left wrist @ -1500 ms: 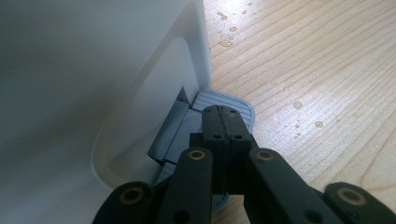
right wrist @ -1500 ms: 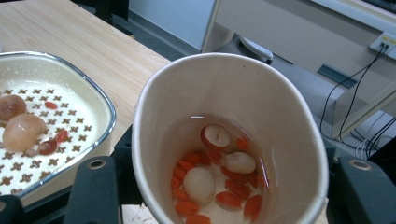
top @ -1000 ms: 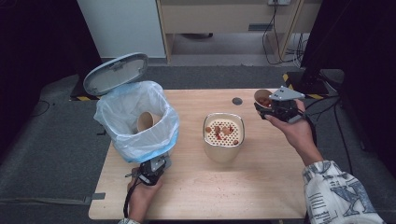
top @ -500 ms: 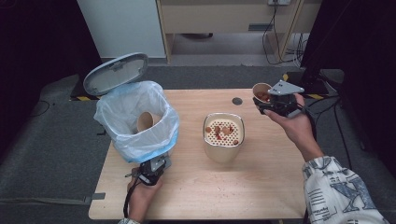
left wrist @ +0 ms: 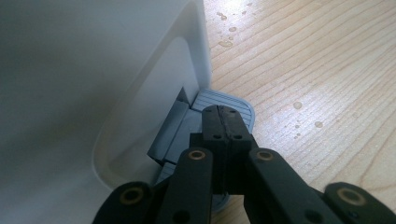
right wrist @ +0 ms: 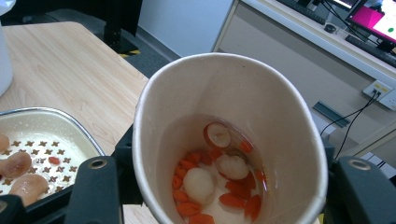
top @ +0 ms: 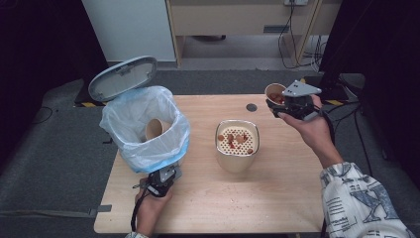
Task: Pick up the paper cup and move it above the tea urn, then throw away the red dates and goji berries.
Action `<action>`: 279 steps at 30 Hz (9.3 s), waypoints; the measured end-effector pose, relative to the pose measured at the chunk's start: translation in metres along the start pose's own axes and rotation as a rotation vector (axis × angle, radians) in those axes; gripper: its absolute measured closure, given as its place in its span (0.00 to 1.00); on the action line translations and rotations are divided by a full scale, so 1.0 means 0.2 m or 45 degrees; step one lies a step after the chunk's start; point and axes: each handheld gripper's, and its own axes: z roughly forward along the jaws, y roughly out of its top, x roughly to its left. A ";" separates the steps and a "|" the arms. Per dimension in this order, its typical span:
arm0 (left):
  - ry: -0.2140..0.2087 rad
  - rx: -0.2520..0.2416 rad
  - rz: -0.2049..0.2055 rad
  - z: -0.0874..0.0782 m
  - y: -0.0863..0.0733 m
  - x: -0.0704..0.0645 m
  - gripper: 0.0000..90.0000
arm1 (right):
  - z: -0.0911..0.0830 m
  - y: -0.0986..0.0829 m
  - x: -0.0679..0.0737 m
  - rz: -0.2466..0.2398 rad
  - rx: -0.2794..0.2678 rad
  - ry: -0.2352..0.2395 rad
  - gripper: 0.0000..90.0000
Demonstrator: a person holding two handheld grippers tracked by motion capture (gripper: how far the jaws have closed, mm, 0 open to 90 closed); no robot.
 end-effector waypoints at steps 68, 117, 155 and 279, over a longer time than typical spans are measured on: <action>-0.001 -0.001 -0.004 0.00 0.00 0.00 0.99 | 0.04 0.19 0.20 -0.389 -0.040 0.066 0.41; -0.003 0.000 -0.018 0.00 0.00 0.00 0.99 | -0.01 0.32 0.32 -0.855 0.080 -0.027 0.41; -0.006 -0.001 -0.017 0.00 0.00 0.00 0.99 | -0.02 0.33 0.34 -1.000 0.121 -0.084 0.41; -0.008 -0.005 -0.027 0.00 0.00 0.00 0.99 | -0.06 0.47 0.42 -1.692 0.236 -0.387 0.42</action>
